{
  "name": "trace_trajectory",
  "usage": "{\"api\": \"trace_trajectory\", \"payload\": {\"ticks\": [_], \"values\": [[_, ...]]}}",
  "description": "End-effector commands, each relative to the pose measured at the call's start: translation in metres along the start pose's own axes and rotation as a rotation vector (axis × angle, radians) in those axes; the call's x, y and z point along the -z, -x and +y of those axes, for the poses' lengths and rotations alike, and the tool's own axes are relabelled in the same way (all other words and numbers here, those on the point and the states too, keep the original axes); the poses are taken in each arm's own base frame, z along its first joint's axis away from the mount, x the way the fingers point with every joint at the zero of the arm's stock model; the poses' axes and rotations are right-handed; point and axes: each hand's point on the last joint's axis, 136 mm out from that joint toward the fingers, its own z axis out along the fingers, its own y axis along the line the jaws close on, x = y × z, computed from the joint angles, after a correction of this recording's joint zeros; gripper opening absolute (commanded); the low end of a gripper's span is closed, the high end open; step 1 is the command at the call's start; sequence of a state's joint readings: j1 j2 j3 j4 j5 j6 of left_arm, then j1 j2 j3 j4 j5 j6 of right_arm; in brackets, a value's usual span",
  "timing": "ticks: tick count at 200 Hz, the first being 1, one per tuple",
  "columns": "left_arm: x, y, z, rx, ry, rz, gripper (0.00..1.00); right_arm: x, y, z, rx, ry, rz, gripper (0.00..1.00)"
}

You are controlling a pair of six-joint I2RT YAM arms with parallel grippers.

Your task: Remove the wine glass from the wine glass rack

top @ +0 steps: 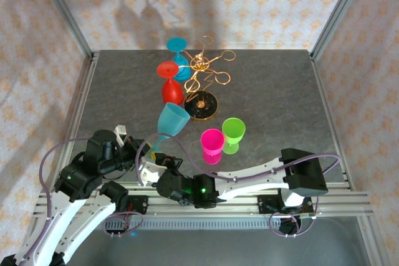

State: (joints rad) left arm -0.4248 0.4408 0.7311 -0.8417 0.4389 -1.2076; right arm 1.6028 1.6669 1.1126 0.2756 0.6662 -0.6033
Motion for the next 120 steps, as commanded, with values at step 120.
{"api": "trace_trajectory", "payload": {"ticks": [120], "values": [[-0.003,0.010,-0.007,-0.066,-0.070,-0.061,0.00,0.038,0.052,-0.039,-0.279,0.132,-0.047,0.29]]}}
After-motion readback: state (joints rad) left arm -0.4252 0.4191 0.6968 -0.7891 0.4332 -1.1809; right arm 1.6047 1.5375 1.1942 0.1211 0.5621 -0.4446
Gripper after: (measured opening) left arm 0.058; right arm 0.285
